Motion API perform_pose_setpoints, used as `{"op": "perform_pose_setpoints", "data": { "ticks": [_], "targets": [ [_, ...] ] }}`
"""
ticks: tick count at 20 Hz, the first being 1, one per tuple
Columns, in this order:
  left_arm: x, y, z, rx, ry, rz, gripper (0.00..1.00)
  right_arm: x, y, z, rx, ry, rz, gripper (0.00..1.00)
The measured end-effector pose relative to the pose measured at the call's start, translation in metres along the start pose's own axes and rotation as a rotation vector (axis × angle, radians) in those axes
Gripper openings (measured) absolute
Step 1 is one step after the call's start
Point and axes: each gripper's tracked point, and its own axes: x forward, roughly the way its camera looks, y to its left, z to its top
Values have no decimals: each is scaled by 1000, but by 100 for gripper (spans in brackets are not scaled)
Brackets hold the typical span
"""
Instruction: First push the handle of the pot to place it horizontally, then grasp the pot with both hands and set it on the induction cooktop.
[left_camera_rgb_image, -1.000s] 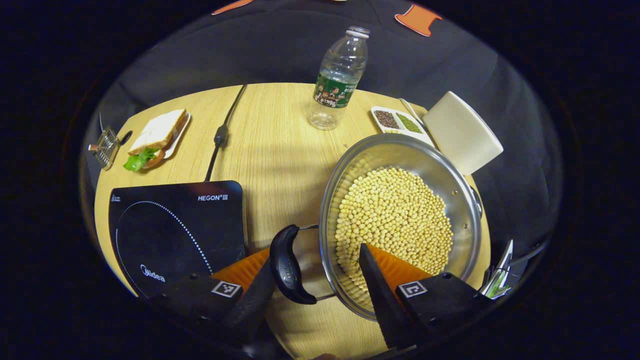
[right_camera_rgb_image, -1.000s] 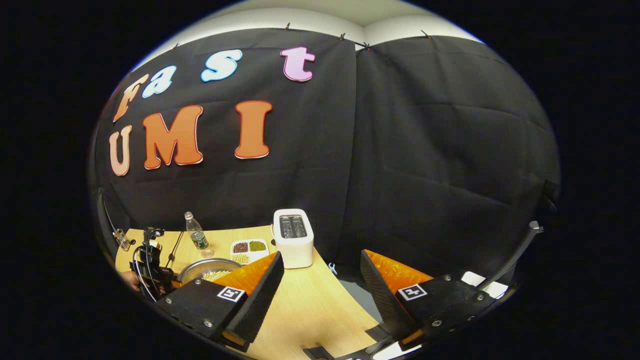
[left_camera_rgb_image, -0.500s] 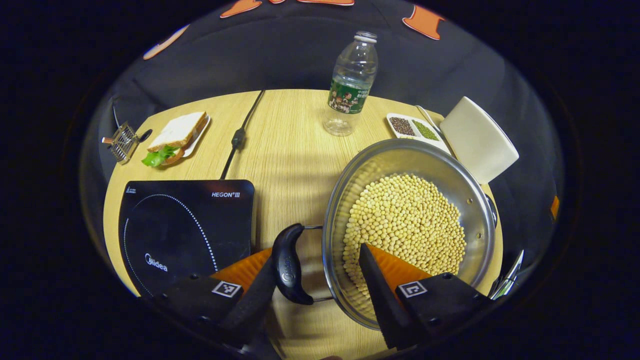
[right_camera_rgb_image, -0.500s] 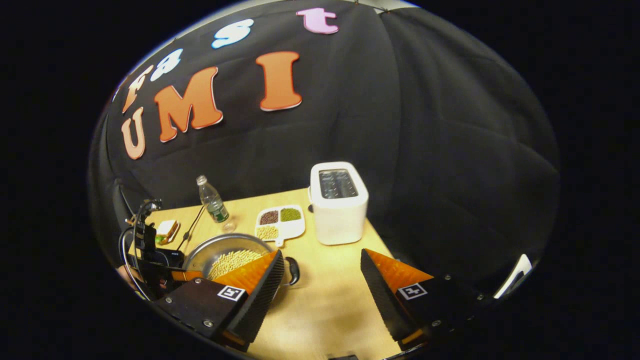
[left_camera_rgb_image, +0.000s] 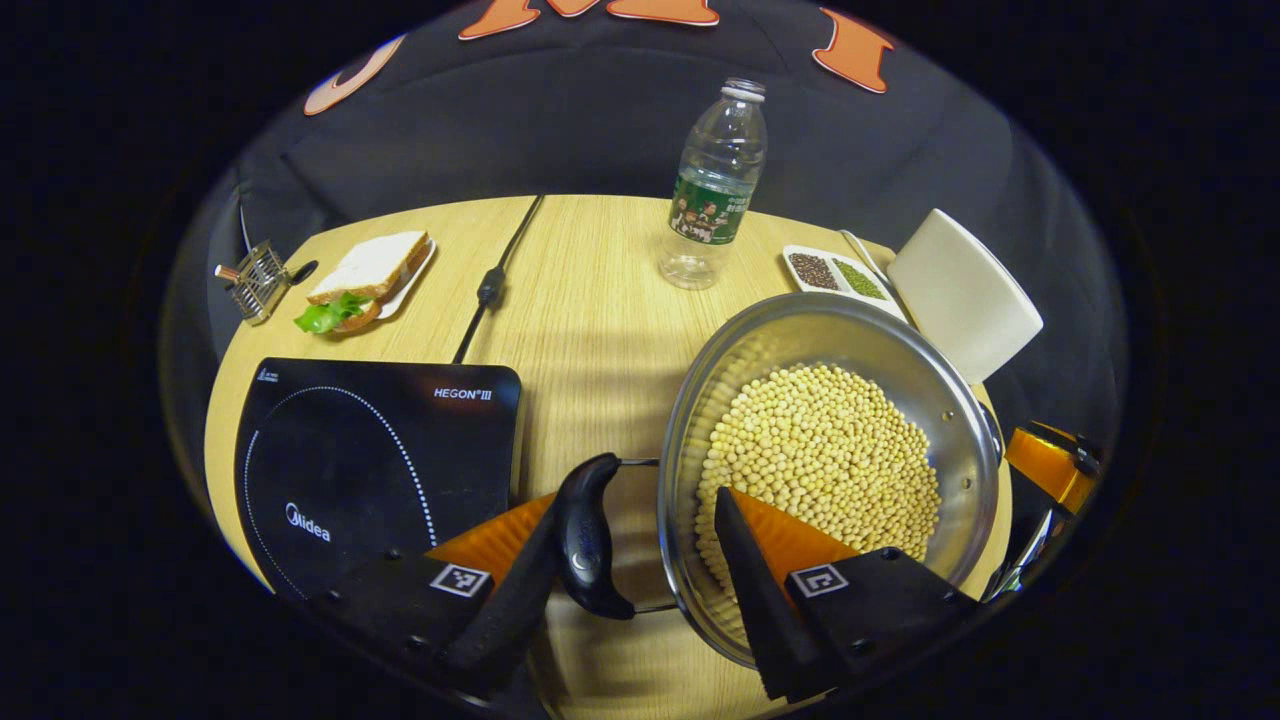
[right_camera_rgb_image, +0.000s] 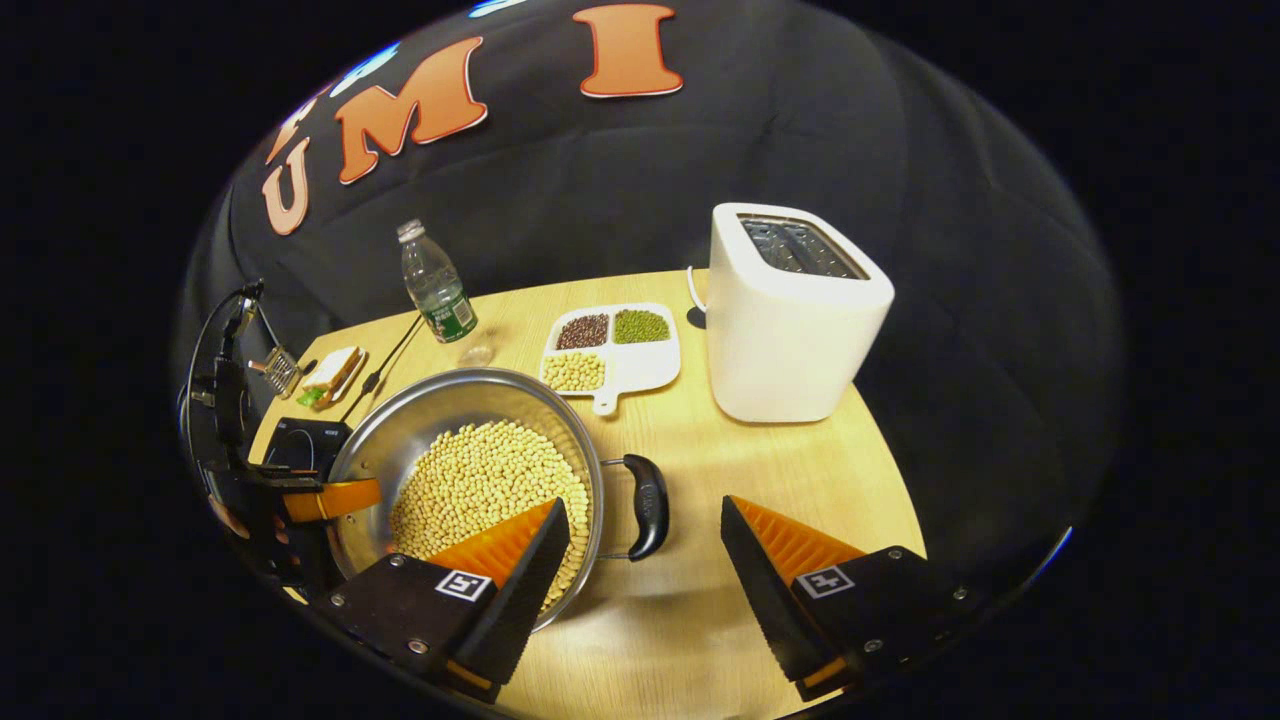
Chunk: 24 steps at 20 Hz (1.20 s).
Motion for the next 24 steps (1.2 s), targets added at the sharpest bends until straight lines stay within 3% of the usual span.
{"op": "perform_pose_setpoints", "data": {
  "ticks": [3, 6, 9, 12, 13, 14, 18, 24],
  "targets": [
    [5, 6, 3, 36, -22, 40, 88, 18, 3, -11, 10, 60, 4, 95],
    [8, 8, 5, 41, -49, 52, 75, 31, 4, -17, 20, 87, 7, 95],
    [9, 8, 8, 26, -67, 55, 75, 40, 9, -23, 28, 104, 2, 92],
    [10, 9, 8, 33, -90, 55, 74, 49, 9, -36, -1, 136, -11, 84],
    [10, 9, 8, 30, -93, 56, 73, 48, 12, -36, 7, 134, -15, 79],
    [9, 9, 9, 31, -98, 58, 72, 51, 10, -35, 16, 123, -22, 66],
    [7, 10, 8, 28, -92, 79, 69, 47, 14, -39, 50, 143, -27, 54],
    [-36, 15, 32, 52, -200, 100, 67, 13, 26, -21, 79, 74, 8, 51]
  ]
}}
